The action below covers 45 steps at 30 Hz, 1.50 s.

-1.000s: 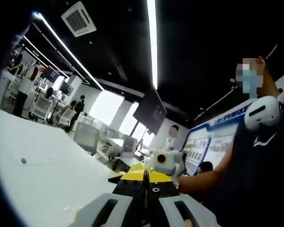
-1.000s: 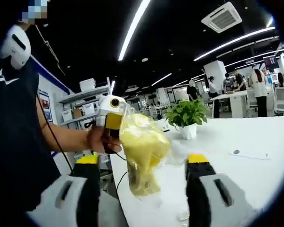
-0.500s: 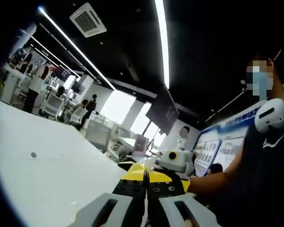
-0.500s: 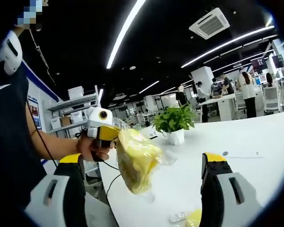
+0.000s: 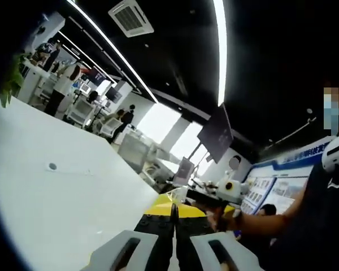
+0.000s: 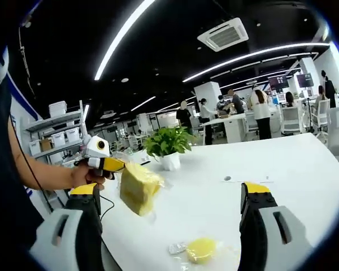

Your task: Compare the silicone blocks by pressing each to a similar depth, holding the contact briefly, and releasing to observe deformation and rebound differences across the visible hardness samples.

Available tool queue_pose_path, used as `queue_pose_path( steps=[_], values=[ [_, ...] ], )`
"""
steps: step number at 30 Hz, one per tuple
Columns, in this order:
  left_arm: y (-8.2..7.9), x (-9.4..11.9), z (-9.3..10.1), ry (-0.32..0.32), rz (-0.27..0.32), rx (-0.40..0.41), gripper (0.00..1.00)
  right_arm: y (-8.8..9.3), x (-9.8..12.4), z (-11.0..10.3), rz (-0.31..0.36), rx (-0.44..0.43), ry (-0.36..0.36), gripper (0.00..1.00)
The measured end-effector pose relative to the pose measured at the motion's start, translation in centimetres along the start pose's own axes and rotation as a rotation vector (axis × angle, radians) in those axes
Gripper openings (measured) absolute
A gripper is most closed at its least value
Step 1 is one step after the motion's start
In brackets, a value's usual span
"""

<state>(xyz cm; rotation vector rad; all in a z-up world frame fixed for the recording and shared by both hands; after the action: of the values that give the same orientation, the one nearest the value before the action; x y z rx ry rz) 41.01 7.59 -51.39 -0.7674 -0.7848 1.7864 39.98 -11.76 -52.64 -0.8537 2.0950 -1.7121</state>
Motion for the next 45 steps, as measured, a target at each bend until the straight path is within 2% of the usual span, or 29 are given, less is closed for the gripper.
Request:
queue_pose_path(
  steps=[3, 7, 10, 16, 18, 20, 23, 26, 29, 32, 40, 43, 45],
  values=[
    [0.3, 0.3, -1.0, -0.017, 0.005, 0.023, 0.00, 0.9, 1.0, 1.6, -0.007, 0.044, 0.066, 0.97],
    [1.3, 0.9, -2.6, -0.044, 0.019, 0.078, 0.00, 2.3, 2.8, 3.5, -0.019, 0.041, 0.129, 0.97],
    [1.9, 1.2, -3.5, -0.062, 0.023, 0.101, 0.00, 3.0, 4.0, 4.4, -0.025, 0.047, 0.168, 0.97],
    [3.2, 2.5, -5.6, -0.114, 0.043, 0.161, 0.00, 4.4, 6.4, 6.4, -0.035, 0.113, 0.270, 0.97],
    [3.9, 3.1, -6.4, -0.136, 0.044, 0.182, 0.00, 4.8, 7.1, 7.1, -0.044, 0.081, 0.288, 0.97],
    [4.7, 3.9, -7.5, -0.150, 0.034, 0.210, 0.00, 5.2, 7.8, 7.7, -0.056, 0.088, 0.309, 0.97],
    [5.9, 4.6, -8.9, -0.161, 0.010, 0.253, 0.00, 5.6, 8.5, 8.3, -0.063, 0.079, 0.327, 0.97],
    [6.6, 5.1, -10.1, -0.174, 0.008, 0.284, 0.00, 7.1, 9.1, 8.5, -0.106, 0.129, 0.348, 0.97],
    [7.0, 5.6, -11.2, -0.196, 0.037, 0.310, 0.00, 8.5, 9.7, 8.6, -0.118, 0.116, 0.355, 0.97],
    [7.4, 5.9, -12.1, -0.220, 0.062, 0.333, 0.00, 9.7, 10.2, 8.8, -0.137, 0.141, 0.375, 0.97],
    [9.2, 6.2, -14.4, -0.292, 0.038, 0.398, 0.00, 10.6, 10.9, 9.6, -0.151, 0.119, 0.390, 0.97],
    [9.6, 6.9, -15.4, -0.319, 0.061, 0.439, 0.00, 10.9, 11.1, 9.7, -0.161, 0.119, 0.392, 0.97],
    [10.1, 7.8, -16.3, -0.361, 0.070, 0.450, 0.00, 11.4, 11.4, 9.9, -0.169, 0.111, 0.396, 0.97]
  ],
)
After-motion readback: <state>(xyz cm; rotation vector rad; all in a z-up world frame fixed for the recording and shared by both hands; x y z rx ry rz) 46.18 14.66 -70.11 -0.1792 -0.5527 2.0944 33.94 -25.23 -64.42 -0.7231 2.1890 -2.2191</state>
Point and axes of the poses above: the point that each gripper's makers call its tool centre point, and the gripper's own axes: x roughly backward along the fingers, z roughly to its right, y roughly out of its underside, the point moved 3 cm from there along x, roughly backward along the fingers, and after that the axes turned 11 degrees about y, right-handed, at the moved point
